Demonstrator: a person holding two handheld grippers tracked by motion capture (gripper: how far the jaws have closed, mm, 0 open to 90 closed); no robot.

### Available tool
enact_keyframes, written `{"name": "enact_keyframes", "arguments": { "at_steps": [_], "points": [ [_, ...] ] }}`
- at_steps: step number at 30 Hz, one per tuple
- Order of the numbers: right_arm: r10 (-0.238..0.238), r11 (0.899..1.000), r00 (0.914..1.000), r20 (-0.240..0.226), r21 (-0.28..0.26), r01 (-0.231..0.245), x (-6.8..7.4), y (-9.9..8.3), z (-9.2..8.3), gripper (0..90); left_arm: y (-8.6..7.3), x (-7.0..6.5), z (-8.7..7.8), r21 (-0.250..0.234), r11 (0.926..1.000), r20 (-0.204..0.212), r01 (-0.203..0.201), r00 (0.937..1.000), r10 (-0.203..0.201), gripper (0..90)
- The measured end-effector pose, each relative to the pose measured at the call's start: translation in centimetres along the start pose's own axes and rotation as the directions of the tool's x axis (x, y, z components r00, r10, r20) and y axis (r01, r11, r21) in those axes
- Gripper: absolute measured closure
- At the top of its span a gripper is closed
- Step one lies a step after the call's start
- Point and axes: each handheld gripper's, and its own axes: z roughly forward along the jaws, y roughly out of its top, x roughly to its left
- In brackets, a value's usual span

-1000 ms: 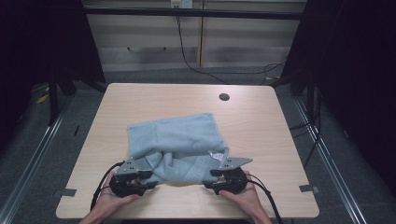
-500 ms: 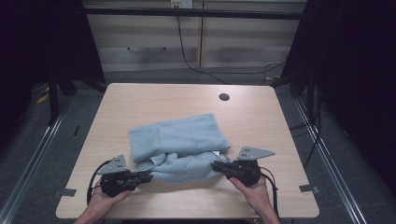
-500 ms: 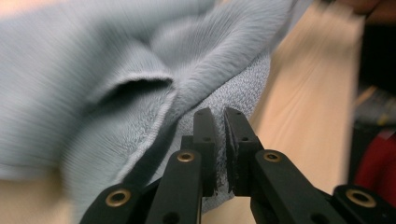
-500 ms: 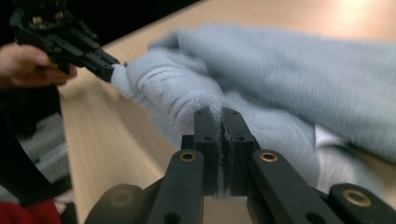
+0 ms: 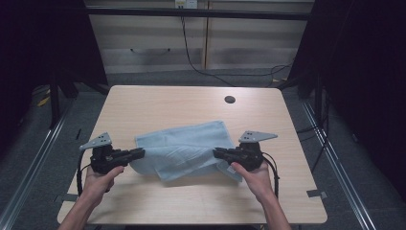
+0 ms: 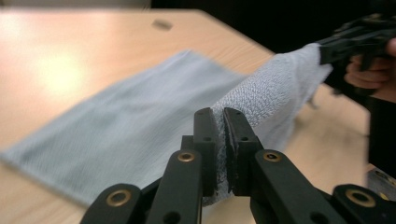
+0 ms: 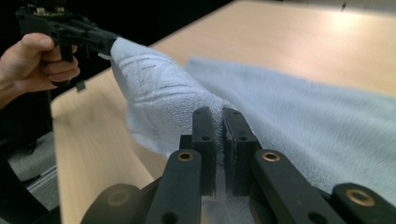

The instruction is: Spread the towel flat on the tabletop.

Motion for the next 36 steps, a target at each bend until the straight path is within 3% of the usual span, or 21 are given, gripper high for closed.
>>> {"name": "enact_keyframes", "arguments": {
  "at_steps": [2, 5, 9, 13, 15, 19, 22, 24, 25, 27, 29, 31, 33, 36],
  "points": [
    [0.003, 0.999, 0.9999, 0.014, 0.037, -0.004, -0.7, -0.6, 1.4, 83.6, -0.6, 1.1, 1.1, 0.026, 0.9991, -0.022, 0.032, 0.9992, -0.032, 84.1],
    [0.025, 0.996, 0.9991, 0.033, 0.085, -0.028, -1.9, -1.4, 3.4, 82.2, -1.0, 2.0, 2.2, 0.058, 0.9971, -0.067, 0.050, 0.9967, -0.046, 83.0],
    [0.070, 0.991, 0.9965, 0.046, 0.111, -0.075, -3.2, -2.3, 5.1, 79.3, -1.0, 2.2, 2.3, 0.033, 0.9967, -0.084, 0.073, 0.9939, -0.070, 72.6],
    [0.086, 0.988, 0.9949, 0.052, 0.121, -0.092, -3.6, -3.0, 5.6, 78.2, -0.3, 0.1, 0.5, -0.030, 0.9995, -0.050, 0.012, 0.9987, -0.014, 66.0],
    [0.093, 0.988, 0.9944, 0.051, 0.121, -0.099, -3.6, -3.0, 5.6, 78.1, -0.2, -1.5, 0.1, -0.017, 0.9983, -0.004, -0.055, 0.9985, 0.055, 66.0],
    [0.118, 0.984, 0.9911, 0.061, 0.125, -0.125, -3.9, -3.0, 5.9, 78.1, -0.2, -4.3, 0.5, -0.023, 0.9906, 0.089, -0.135, 0.9867, 0.136, 65.6],
    [0.140, 0.982, 0.9883, 0.061, 0.118, -0.147, -4.3, -3.0, 6.2, 78.3, -0.1, -5.7, 1.1, -0.025, 0.9862, 0.104, -0.164, 0.9807, 0.165, 62.0],
    [0.151, 0.982, 0.9865, 0.063, 0.109, -0.157, -4.5, -3.0, 6.3, 78.3, -0.1, -6.2, 1.6, -0.005, 0.9818, 0.141, -0.190, 0.9719, 0.189, 60.5],
    [0.150, 0.982, 0.9866, 0.064, 0.107, -0.156, -4.6, -3.0, 6.4, 78.3, -0.2, -6.2, 2.0, 0.030, 0.9741, 0.130, -0.224, 0.9672, 0.219, 59.8],
    [0.149, 0.982, 0.9867, 0.066, 0.108, -0.155, -4.6, -2.9, 6.5, 78.3, -1.0, -5.7, 3.2, 0.072, 0.9699, 0.134, -0.233, 0.9659, 0.222, 57.5],
    [0.138, 0.983, 0.9879, 0.070, 0.110, -0.146, -4.5, -2.8, 6.5, 77.1, -2.0, -5.0, 4.5, 0.131, 0.9623, 0.102, -0.238, 0.9688, 0.226, 53.8],
    [0.126, 0.985, 0.9894, 0.071, 0.107, -0.134, -4.2, -2.8, 6.4, 73.2, -2.5, -4.5, 5.4, 0.177, 0.9548, 0.102, -0.239, 0.9694, 0.224, 50.7],
    [0.111, 0.988, 0.9917, 0.065, 0.101, -0.117, -3.9, -2.7, 6.0, 69.7, -2.5, -3.9, 5.8, 0.180, 0.9567, 0.095, -0.229, 0.9721, 0.215, 51.2],
    [0.096, 0.993, 0.9934, 0.062, 0.066, -0.101, -3.5, -2.4, 4.4, 64.9, -2.3, -3.0, 6.1, 0.165, 0.9657, 0.063, -0.200, 0.9793, 0.192, 52.2]
  ]
}}
